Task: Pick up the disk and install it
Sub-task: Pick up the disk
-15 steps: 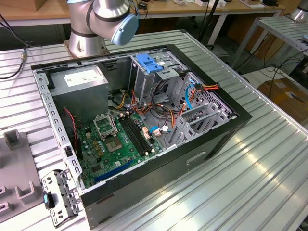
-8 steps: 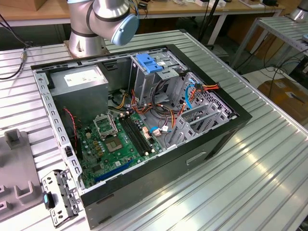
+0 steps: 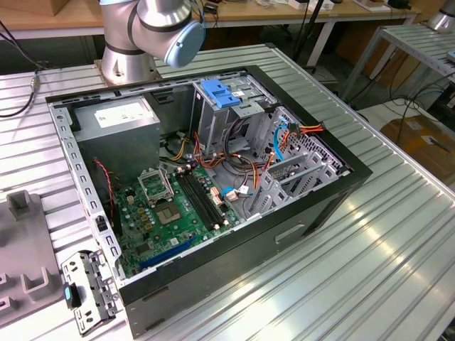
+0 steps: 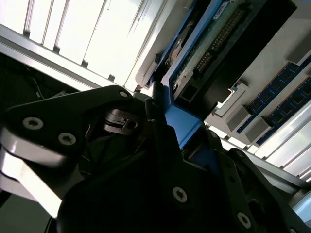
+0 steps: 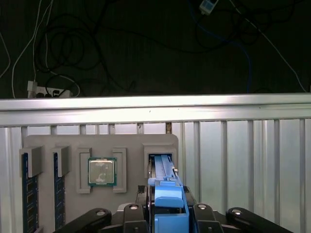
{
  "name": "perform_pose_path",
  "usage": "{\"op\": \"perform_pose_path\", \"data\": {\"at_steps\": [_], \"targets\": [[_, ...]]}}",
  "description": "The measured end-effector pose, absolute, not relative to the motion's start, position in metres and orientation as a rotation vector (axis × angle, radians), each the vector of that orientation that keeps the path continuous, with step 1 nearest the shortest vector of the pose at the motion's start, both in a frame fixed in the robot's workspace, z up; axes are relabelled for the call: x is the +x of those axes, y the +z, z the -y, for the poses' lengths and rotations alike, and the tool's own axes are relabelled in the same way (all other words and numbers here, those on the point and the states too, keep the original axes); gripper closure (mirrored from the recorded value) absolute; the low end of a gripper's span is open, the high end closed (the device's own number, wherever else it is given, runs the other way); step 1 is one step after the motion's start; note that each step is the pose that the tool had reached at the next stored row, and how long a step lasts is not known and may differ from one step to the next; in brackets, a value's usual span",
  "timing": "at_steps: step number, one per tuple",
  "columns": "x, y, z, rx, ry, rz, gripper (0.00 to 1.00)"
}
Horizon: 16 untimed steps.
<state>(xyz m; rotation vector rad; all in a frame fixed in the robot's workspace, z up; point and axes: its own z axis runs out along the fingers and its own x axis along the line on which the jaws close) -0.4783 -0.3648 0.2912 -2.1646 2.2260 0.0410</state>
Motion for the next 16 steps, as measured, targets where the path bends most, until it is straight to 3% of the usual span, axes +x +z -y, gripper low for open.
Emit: {"op": "perform_pose_path", "data": {"at_steps": [16], "targets": [[-0.4785,0.2913,0.3648,-2.17,0.041,-2.221,0.63]]}}
